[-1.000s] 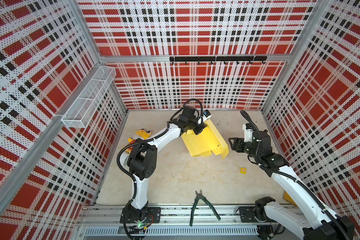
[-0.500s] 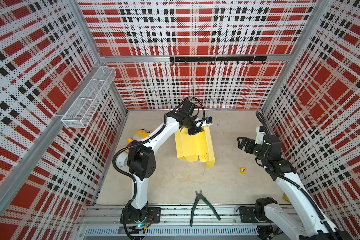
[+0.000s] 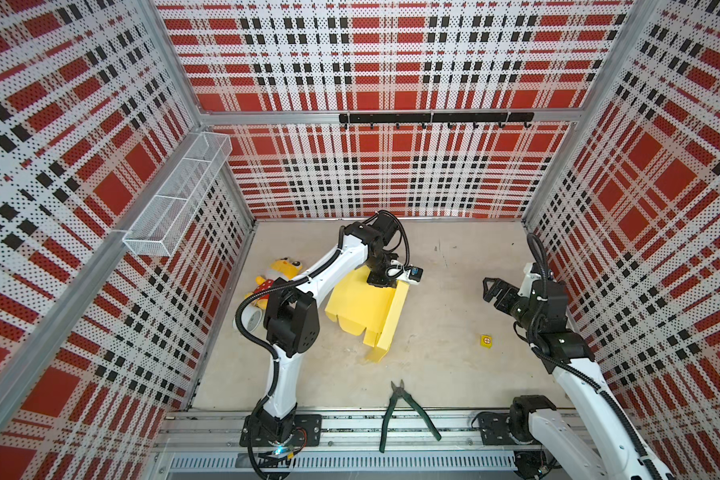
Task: Fold the paper box
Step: 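Lower the box onto the table with the left gripper, rotating its open end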
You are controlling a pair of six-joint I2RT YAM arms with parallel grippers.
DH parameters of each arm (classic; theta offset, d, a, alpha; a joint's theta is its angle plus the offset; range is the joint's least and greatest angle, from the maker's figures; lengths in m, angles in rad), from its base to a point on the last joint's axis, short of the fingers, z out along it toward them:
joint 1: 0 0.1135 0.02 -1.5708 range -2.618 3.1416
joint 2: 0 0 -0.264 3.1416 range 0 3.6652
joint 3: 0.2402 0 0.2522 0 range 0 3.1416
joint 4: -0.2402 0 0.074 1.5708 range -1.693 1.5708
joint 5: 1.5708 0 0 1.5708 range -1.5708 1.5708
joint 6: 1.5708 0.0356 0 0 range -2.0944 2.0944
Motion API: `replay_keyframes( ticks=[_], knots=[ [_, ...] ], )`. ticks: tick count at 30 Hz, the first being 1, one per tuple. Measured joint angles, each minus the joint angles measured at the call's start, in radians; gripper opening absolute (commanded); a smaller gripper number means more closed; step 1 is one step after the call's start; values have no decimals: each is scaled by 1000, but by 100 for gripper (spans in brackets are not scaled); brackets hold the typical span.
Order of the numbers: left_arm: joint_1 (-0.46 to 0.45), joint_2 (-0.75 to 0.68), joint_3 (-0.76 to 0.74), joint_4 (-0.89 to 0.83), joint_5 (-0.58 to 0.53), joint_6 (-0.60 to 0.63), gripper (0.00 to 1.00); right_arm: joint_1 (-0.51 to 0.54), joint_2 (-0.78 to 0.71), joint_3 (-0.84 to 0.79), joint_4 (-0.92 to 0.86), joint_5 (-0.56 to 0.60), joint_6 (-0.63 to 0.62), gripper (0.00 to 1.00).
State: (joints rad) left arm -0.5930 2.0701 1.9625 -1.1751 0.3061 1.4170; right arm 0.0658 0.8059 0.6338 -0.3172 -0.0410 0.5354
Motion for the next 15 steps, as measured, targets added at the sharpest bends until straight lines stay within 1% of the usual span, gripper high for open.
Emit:
replay_keyframes(
  ticks=[4, 5, 10, 15],
  knots=[
    [-7, 0, 2, -29, -43, 106, 20, 0, -1, 0, 0, -13, 8, 100],
    [-9, 0, 2, -33, -54, 129, 19, 0, -1, 0, 0, -18, 11, 100],
    [-17, 0, 2, -46, -92, 261, 3, 0, -34, -19, -1, -38, 17, 100],
    [-32, 13, 2, -45, -148, 351, 0, 0, -53, -34, -10, -48, 27, 100]
  ],
)
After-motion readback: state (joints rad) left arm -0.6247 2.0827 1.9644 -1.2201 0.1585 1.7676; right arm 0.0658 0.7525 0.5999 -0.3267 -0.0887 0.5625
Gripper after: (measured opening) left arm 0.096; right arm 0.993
